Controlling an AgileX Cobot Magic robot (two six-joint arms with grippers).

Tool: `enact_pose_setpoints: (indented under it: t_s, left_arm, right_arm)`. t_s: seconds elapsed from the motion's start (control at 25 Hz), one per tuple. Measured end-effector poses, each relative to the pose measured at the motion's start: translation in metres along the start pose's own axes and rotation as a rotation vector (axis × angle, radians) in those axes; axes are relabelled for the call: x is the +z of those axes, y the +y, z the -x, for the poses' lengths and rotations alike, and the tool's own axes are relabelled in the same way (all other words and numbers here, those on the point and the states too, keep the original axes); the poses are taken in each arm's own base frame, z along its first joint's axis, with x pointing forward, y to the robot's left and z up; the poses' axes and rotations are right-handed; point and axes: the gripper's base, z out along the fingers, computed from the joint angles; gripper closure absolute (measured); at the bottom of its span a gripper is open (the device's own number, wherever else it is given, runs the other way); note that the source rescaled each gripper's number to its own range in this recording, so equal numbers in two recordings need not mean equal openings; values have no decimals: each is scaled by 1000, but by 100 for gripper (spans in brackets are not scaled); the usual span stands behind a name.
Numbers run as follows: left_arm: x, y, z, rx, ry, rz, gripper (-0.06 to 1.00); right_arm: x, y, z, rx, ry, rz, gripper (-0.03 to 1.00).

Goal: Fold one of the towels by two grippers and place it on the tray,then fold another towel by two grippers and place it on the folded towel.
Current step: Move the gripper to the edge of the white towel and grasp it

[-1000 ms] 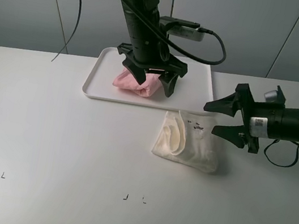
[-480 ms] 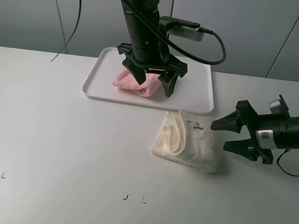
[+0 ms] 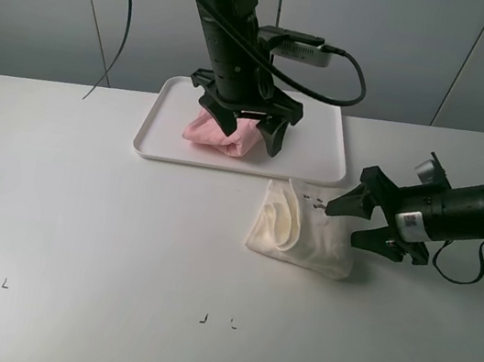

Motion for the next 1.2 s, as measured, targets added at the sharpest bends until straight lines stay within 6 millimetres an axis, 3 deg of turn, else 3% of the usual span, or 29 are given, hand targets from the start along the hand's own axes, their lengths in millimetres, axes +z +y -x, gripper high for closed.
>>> enact_pose_setpoints:
  t_s: [1.0,1.2]
  left_arm:
    - [0,0,-1,47,5,-3,0]
    - [0,0,-1,48,5,-3,0]
  right_arm:
    - [15,8,-9,-31,4,-92,31]
    - [16,8,-10,-28,3,-94,40]
